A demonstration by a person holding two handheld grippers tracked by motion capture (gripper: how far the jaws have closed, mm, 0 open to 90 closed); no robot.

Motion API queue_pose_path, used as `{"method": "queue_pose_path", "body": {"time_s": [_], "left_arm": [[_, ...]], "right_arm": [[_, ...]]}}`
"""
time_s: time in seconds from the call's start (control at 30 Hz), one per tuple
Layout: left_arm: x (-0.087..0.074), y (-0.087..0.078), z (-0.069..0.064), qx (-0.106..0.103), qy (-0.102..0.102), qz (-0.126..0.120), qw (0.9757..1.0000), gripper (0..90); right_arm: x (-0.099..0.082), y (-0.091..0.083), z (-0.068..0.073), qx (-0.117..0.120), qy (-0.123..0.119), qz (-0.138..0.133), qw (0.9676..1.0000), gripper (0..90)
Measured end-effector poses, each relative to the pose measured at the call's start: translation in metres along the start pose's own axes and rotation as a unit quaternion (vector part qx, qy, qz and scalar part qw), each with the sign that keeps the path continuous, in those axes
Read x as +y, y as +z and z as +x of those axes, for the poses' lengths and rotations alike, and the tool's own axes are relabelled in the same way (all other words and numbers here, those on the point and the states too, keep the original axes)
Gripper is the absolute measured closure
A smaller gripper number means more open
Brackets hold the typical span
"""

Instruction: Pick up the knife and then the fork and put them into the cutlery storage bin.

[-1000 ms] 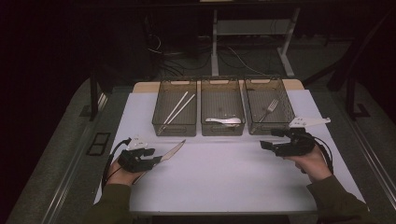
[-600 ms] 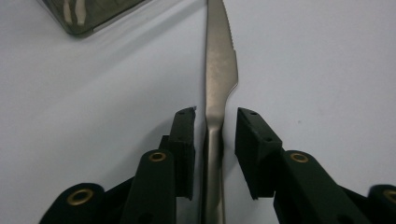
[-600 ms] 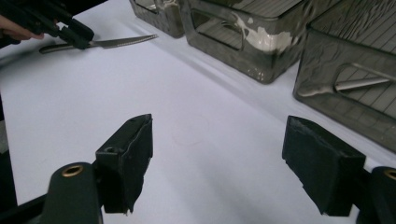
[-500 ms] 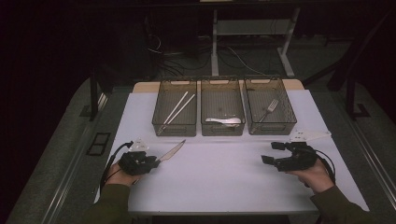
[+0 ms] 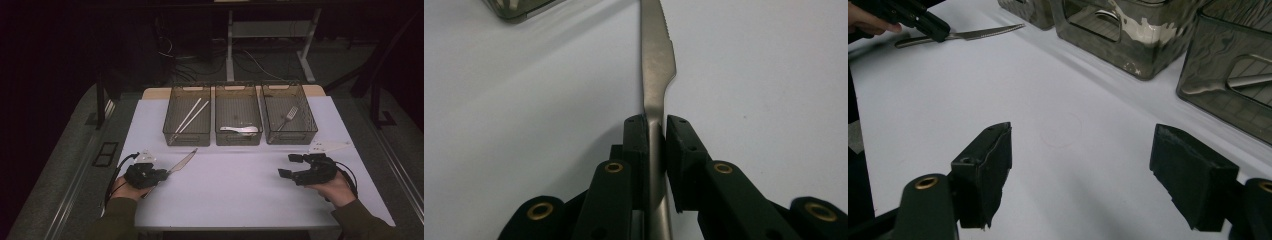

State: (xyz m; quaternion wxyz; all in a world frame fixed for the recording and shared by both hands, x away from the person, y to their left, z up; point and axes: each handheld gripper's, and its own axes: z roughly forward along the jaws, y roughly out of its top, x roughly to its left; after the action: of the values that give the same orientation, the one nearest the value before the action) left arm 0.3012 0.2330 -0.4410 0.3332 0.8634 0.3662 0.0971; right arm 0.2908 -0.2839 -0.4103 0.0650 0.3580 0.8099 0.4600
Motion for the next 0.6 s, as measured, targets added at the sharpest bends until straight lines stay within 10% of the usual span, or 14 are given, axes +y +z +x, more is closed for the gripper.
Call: {"method": "queue_pose_path", "body": {"time_s": [0.43,0.6], "left_arm": [[0.002,-0.003,-0.008,-0.018,0.008,-0.009,0.9998,78.7],[0.008,-0.011,-0.02,-0.029,0.011,-0.048,0.9984,78.7]], "right_arm": [[0.0,-0.001,-0.001,0.006,0.006,-0.003,1.0,24.8],[0.0,-0.001,0.0,0.007,0.007,-0.004,0.9999,25.0]]}}
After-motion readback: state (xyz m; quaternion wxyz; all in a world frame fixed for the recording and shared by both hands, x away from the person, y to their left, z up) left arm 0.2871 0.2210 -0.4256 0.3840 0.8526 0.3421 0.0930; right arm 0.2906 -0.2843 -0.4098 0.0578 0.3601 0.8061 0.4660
